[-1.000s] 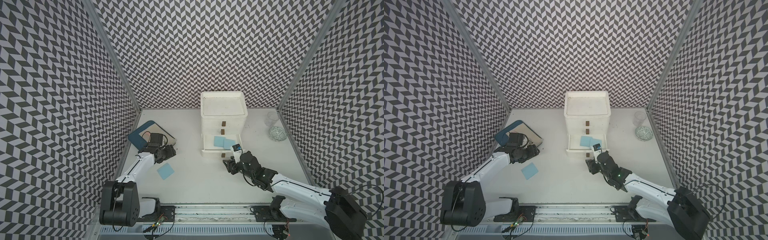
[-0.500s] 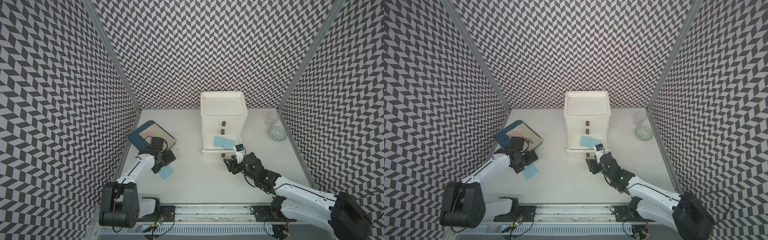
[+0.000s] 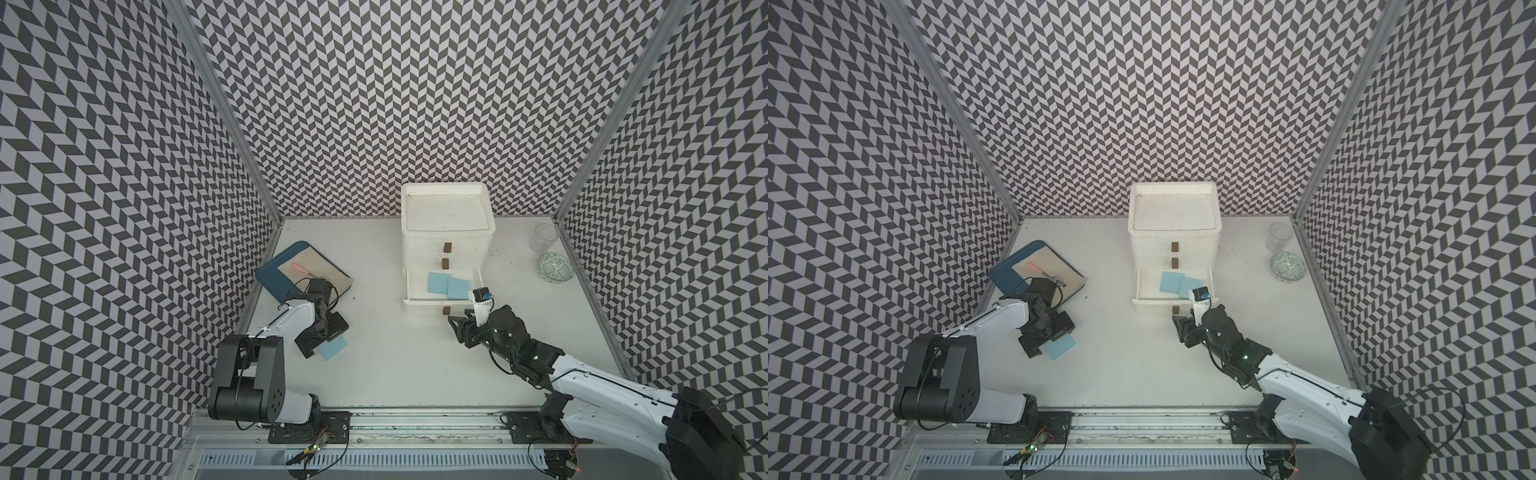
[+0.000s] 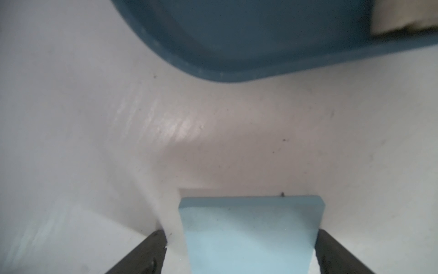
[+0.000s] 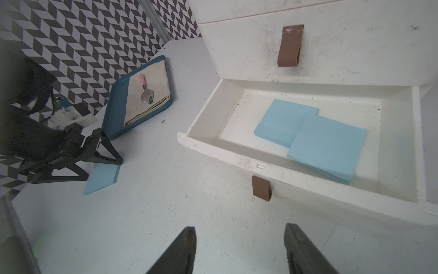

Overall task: Please put the sticky notes in the drawer by color
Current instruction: Pick up the sticky notes from the center of the board.

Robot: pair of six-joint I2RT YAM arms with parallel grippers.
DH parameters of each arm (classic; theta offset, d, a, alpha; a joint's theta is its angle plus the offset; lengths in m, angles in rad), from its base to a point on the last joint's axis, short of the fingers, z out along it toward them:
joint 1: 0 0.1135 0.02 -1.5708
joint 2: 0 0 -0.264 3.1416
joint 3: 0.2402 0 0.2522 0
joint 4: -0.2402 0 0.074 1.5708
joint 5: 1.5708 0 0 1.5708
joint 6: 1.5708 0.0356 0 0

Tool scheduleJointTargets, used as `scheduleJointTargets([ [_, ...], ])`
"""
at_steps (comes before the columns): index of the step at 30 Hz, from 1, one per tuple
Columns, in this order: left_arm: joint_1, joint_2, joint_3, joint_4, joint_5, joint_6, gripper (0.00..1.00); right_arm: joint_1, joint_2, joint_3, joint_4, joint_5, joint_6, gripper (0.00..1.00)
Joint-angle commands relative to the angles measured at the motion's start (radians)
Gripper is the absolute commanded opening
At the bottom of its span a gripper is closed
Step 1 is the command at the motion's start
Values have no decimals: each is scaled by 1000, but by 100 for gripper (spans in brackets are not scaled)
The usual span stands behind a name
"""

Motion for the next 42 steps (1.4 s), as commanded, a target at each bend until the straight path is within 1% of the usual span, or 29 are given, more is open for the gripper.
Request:
scheduleJointTargets([
  [1,0,43,4,33,15,-6,100,5,-13,-7,36,14,7,63],
  [5,-1,60,-5,60,31,-12,99,3,-13,-6,31,25,6,63],
  [7,0,59,-9,74,38,-11,96,4,-18,-9,32,27,7,63],
  [11,0,46,-12,105,56,1,85,4,-17,-10,34,28,7,63],
  [15,-1,30,-4,120,59,11,79,4,-16,-10,34,31,6,63],
  [22,-7,-18,19,122,52,27,76,4,-15,-13,40,31,5,63],
  [28,-38,-91,122,89,38,28,76,3,-7,-29,86,-11,10,64],
  [30,-47,-106,170,73,49,32,76,4,1,-33,111,-47,13,63],
  [34,-74,-133,284,37,59,44,77,4,38,5,156,-167,10,64],
  [36,-92,-146,330,27,64,46,77,4,67,59,150,-252,15,64],
  [39,-134,-173,372,37,80,31,77,4,133,161,139,-421,70,64],
  [40,-149,-183,380,53,104,24,78,4,159,194,156,-482,90,64],
  [42,-183,-200,385,82,138,2,78,4,208,224,239,-584,175,64],
])
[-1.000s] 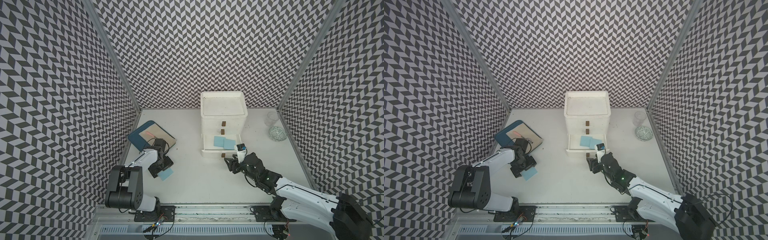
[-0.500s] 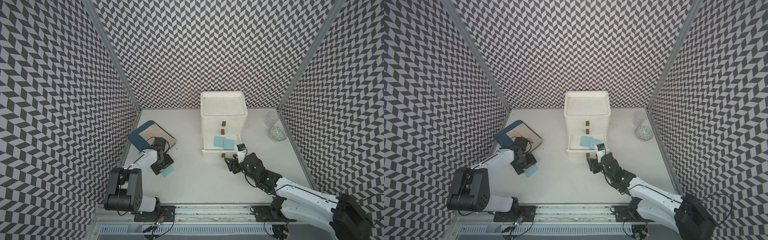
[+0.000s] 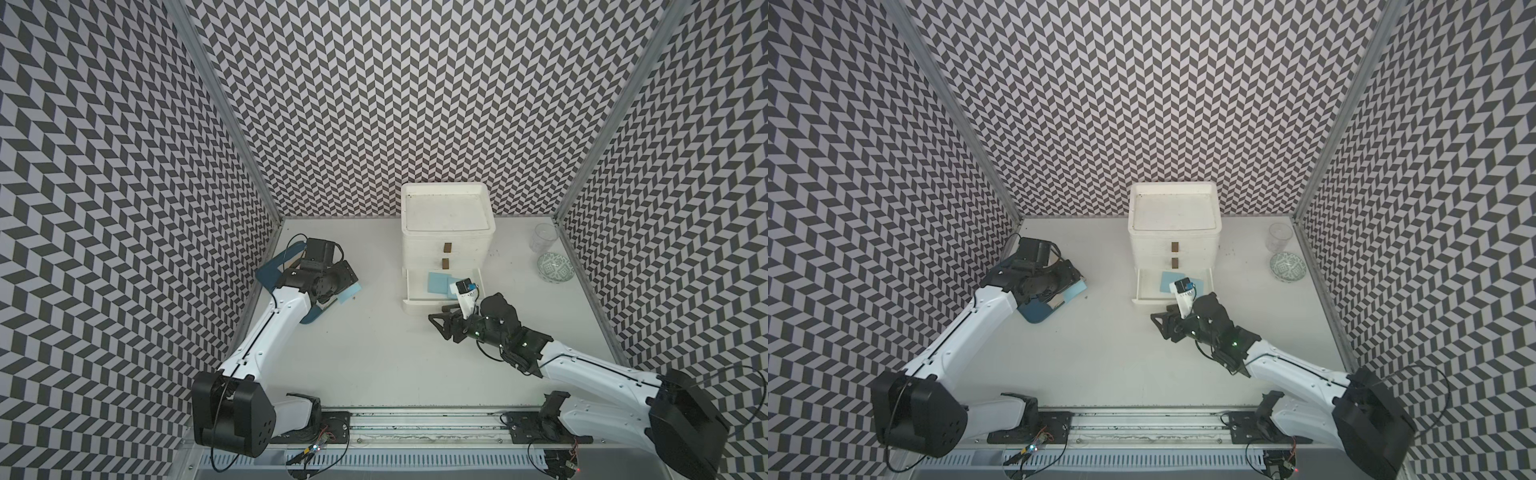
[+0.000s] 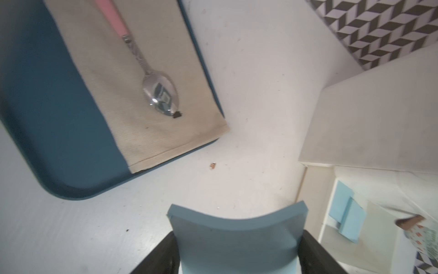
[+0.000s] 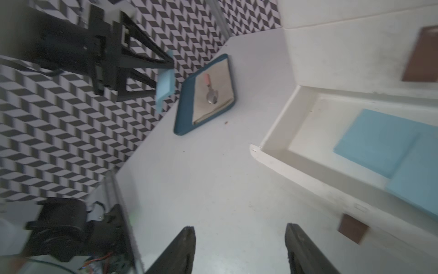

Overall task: Please put the sticky notes in the drawer by color
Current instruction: Pick up the sticky notes from the center of the board.

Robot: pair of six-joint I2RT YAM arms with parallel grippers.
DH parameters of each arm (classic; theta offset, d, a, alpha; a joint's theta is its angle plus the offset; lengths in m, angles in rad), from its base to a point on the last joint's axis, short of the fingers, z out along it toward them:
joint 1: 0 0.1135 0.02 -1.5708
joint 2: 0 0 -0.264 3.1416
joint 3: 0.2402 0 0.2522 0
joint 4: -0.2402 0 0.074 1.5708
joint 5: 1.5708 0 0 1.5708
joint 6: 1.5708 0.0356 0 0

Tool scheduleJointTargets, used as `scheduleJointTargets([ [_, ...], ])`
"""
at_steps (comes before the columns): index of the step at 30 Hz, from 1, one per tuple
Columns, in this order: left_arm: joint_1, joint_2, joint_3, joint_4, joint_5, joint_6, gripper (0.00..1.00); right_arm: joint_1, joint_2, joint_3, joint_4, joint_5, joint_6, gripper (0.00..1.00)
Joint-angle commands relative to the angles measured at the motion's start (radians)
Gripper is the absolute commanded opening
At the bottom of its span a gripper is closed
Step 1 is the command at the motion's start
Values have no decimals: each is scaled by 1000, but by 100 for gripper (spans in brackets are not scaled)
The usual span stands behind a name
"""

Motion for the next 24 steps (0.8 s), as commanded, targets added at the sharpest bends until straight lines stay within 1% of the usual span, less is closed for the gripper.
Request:
scheduleJointTargets([
  [1,-52,-35,24,40,76,-31,78,4,67,56,194,-252,149,64],
  [2,-71,-38,26,55,92,-41,78,4,94,60,263,-286,200,64],
  [4,-109,-36,35,65,107,-46,78,3,149,77,347,-311,273,64],
  [9,-168,-35,61,81,164,-43,78,4,296,181,374,-369,342,62],
  [11,-187,-43,70,85,170,-44,78,6,336,216,383,-395,361,61],
  [16,-211,-60,56,96,189,-42,78,25,351,271,339,-376,350,59],
  [21,-219,-62,44,107,209,-41,78,27,355,296,304,-355,332,59],
  [24,-227,-63,46,109,214,-42,78,23,363,308,295,-347,325,57],
])
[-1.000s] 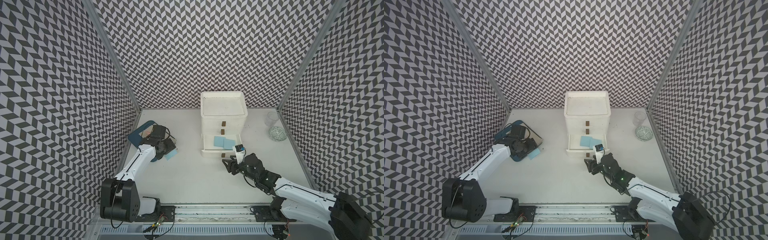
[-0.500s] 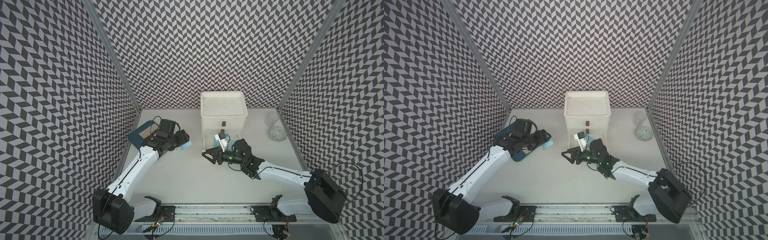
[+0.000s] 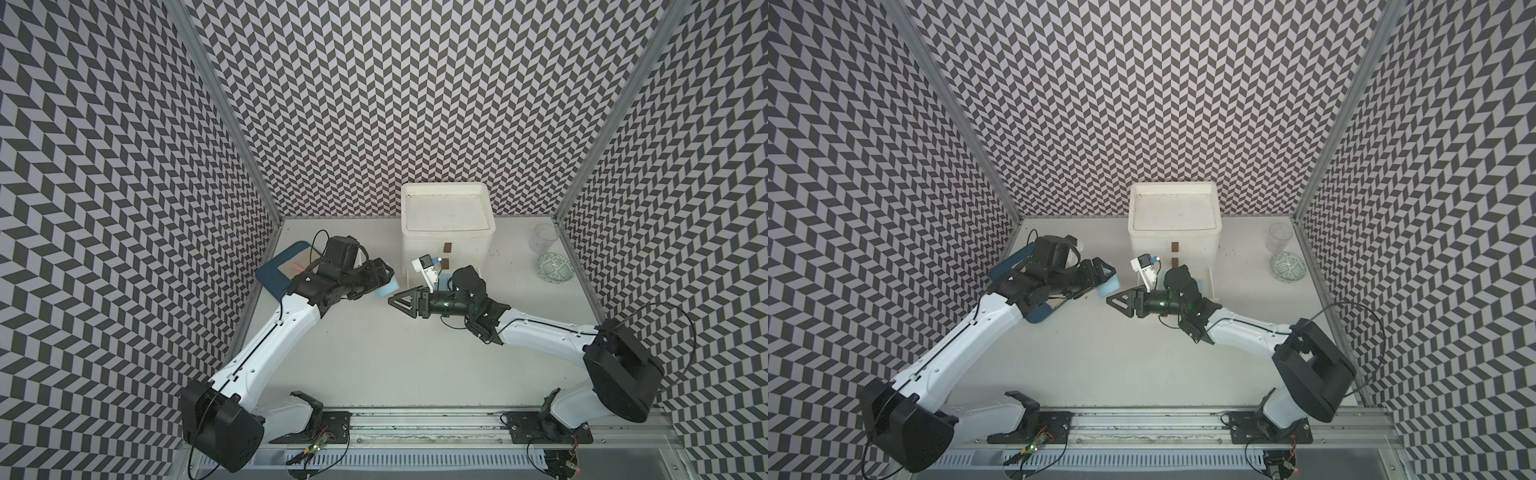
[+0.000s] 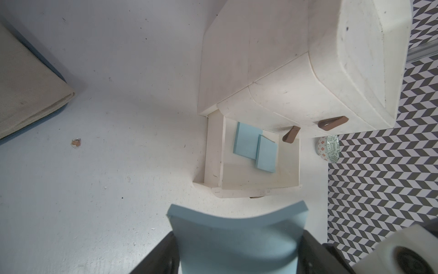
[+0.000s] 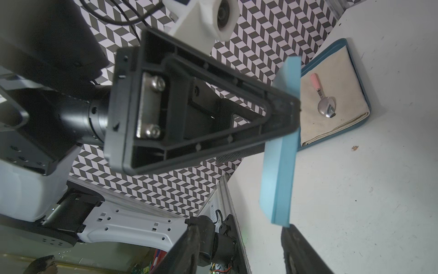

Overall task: Please put the sticky notes in the drawer by color
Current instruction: Pick up the sticky notes from the center of the board.

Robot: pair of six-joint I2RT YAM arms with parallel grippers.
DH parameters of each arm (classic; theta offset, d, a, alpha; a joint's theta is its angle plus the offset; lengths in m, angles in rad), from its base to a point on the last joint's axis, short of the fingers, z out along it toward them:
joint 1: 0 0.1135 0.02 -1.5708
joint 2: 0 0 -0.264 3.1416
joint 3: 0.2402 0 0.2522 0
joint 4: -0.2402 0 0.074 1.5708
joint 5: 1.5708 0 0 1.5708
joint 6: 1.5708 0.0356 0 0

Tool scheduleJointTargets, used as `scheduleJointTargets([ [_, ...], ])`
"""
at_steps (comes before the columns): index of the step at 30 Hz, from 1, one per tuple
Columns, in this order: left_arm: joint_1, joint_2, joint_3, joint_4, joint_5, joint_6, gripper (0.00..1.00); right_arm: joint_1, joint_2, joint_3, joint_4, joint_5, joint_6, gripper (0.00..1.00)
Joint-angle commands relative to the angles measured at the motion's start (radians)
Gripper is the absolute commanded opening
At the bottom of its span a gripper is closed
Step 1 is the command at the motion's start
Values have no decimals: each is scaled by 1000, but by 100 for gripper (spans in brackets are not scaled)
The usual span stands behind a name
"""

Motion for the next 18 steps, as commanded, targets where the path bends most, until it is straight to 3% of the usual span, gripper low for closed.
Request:
scheduleJointTargets([
  [1,-13,-24,5,25,18,3,78,-2,10,26,14,10,-11,57],
  [5,-20,-31,-1,22,21,2,78,-22,15,31,12,11,-13,53],
  [15,-34,-31,-23,25,24,0,78,-62,-3,41,-48,16,-54,27],
  [18,-38,-25,-32,28,29,0,78,-63,-13,48,-70,13,-65,24],
])
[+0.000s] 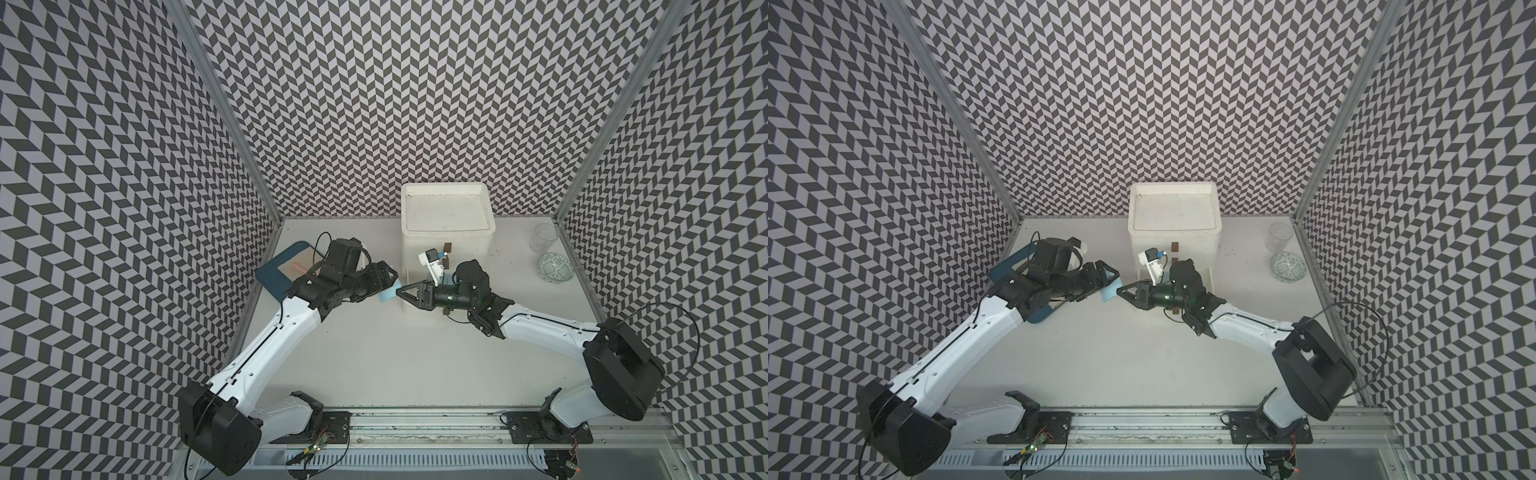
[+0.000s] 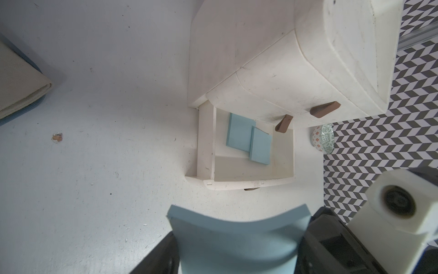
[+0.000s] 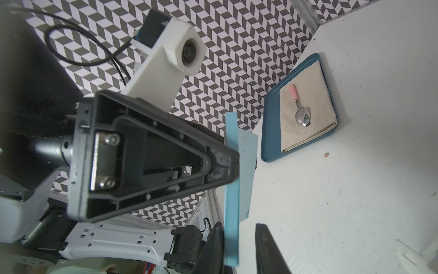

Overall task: Please put the sticky notes in the drawer by color
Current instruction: Pick up the sticky notes from the center of the board.

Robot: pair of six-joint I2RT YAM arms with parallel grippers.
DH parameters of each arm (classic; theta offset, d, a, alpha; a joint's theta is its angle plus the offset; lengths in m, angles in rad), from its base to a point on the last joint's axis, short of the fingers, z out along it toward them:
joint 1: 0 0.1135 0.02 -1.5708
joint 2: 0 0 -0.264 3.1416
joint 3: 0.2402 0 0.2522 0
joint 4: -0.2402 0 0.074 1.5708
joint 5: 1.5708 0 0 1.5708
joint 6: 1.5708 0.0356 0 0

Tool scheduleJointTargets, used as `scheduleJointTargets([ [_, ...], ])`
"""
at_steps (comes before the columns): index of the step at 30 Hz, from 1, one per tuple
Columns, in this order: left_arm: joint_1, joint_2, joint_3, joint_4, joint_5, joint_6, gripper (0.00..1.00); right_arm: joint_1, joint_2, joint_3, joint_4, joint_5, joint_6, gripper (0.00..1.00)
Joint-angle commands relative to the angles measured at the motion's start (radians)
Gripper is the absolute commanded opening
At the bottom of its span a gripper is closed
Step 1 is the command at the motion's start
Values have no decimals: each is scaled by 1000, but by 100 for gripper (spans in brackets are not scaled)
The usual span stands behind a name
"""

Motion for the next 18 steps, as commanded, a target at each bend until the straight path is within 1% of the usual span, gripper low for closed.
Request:
scheduleJointTargets([
  [1,-11,-8,-12,22,16,1,78,-4,-19,31,-6,3,-31,23],
  [3,-13,-5,-13,25,18,1,78,-4,-16,33,-6,-13,-30,21],
  [7,-13,-1,-8,26,18,6,79,-6,-18,29,-6,-22,-33,9],
  [9,-13,-1,-4,26,15,14,84,-9,-25,21,-6,-27,-35,5],
  [12,-8,-12,-14,59,29,28,92,-25,-43,3,-5,-41,-36,3],
  [14,0,-21,-23,103,66,55,96,-49,-61,-19,8,-65,-27,3],
  [16,20,-28,-37,159,134,92,97,-84,-83,-51,37,-101,-6,3],
  [18,50,-43,-64,240,244,120,97,-134,-116,-91,69,-146,22,3],
])
